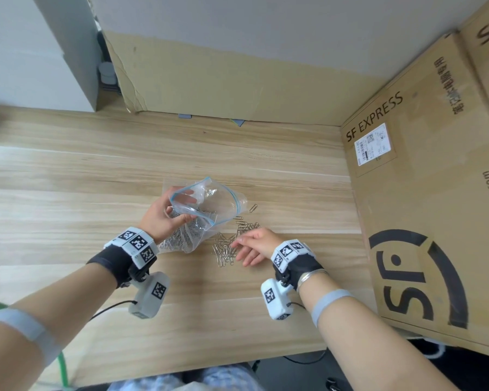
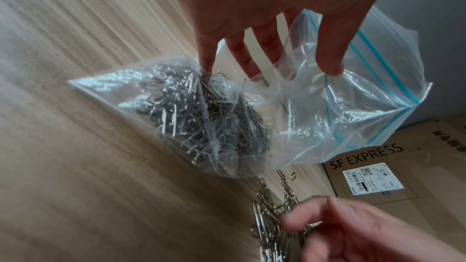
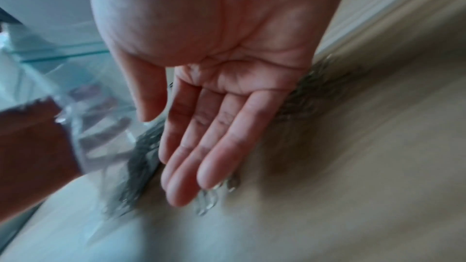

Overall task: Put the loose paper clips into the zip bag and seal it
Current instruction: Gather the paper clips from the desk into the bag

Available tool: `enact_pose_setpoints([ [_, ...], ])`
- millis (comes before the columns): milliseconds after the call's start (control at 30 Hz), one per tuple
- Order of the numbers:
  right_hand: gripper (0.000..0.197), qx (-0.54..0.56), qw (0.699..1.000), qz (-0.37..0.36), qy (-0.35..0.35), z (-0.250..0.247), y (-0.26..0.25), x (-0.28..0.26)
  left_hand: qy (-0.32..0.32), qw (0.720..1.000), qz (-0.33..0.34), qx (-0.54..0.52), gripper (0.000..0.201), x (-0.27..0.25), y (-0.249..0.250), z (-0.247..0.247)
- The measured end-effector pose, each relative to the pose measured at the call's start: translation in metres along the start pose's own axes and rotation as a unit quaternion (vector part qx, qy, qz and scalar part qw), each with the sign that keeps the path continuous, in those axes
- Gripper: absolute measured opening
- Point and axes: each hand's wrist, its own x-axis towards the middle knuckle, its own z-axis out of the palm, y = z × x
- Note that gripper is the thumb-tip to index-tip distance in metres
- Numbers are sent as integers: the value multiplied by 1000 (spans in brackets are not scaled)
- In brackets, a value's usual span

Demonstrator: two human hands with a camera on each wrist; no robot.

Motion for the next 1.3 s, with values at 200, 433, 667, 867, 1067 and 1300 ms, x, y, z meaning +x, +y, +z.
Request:
enact_pose_setpoints([
  [200, 33, 34, 999, -13, -22, 39, -14, 21, -2, 1000, -4, -5, 40, -4, 7, 0],
  [433, 30, 27, 998, 2, 63, -4, -5, 9, -2, 1000, -5, -6, 43, -5, 11, 0],
  [667, 30, 24, 999, -25, 3, 30, -18, 21, 3, 1000, -2, 2, 45, -4, 9, 1],
  [867, 30, -14, 997, 20, 75, 11, -17, 14, 10, 1000, -2, 4, 44, -4, 9, 1],
  [1067, 24, 19, 989, -42, 139, 14, -34, 18, 13, 1000, 1, -1, 40, -4, 7, 2],
  [1300, 28, -17, 985, -20, 173, 12, -34, 17, 9, 1000, 2, -4, 38, -3, 5, 2],
])
